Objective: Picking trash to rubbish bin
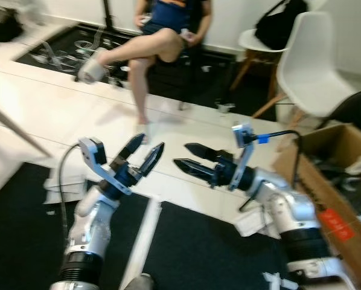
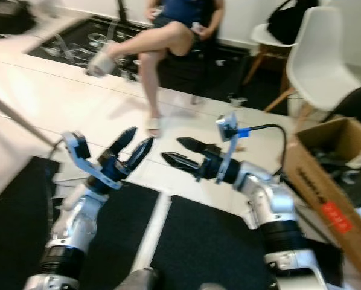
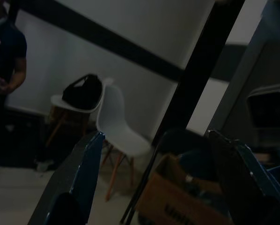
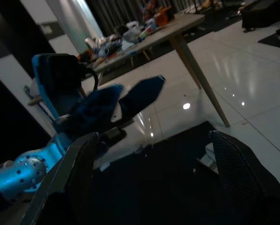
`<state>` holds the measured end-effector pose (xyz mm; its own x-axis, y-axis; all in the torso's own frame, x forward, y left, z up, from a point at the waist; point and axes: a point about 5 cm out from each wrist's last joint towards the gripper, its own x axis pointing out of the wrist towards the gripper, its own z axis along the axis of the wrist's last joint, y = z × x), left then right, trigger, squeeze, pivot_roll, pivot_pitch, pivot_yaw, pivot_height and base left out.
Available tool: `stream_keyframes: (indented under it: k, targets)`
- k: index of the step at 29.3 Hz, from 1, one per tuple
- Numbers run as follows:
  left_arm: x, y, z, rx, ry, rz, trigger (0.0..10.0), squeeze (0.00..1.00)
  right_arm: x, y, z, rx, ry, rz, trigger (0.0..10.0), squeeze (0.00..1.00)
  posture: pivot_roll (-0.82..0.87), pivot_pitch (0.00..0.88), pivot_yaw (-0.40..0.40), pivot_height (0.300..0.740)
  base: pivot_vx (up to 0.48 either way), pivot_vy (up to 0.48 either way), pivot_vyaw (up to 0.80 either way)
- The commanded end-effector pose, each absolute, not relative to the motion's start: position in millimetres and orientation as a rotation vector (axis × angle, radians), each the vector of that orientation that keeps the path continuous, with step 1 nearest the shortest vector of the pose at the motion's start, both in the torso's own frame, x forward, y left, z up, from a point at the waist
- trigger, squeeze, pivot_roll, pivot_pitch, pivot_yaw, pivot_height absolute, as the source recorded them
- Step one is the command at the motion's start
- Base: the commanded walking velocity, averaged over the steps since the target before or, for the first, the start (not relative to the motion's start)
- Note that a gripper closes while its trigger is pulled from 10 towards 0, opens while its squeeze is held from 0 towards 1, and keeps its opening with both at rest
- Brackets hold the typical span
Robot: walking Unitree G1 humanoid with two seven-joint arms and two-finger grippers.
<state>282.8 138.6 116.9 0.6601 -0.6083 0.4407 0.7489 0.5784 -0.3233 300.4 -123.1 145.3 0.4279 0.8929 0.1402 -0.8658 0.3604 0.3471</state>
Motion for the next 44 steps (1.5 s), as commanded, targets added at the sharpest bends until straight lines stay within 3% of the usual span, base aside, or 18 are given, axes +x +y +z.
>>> stream_keyframes:
  k: [1,7,44]
  targets:
    - [280.5,142.4,123.1,-0.61,-0.351,-0.811,10.0,0.0,300.1,-123.0,145.3,0.436,0.068,1.138,10.0,0.0,0.01,0.0,-0.056,0.74,0.0,0.0,0.65]
    - [279.7,147.7,142.2,-0.831,-0.478,-0.785,10.0,0.0,302.1,-125.6,154.1,0.554,0.014,1.121,10.0,0.0,0.01,0.0,-0.053,0.74,0.0,0.0,0.65]
    - [284.8,144.9,137.7,-0.847,-0.377,-0.816,10.0,0.0,304.4,-124.4,153.7,0.578,0.038,1.136,10.0,0.0,0.01,0.0,-0.046,0.74,0.0,0.0,0.65]
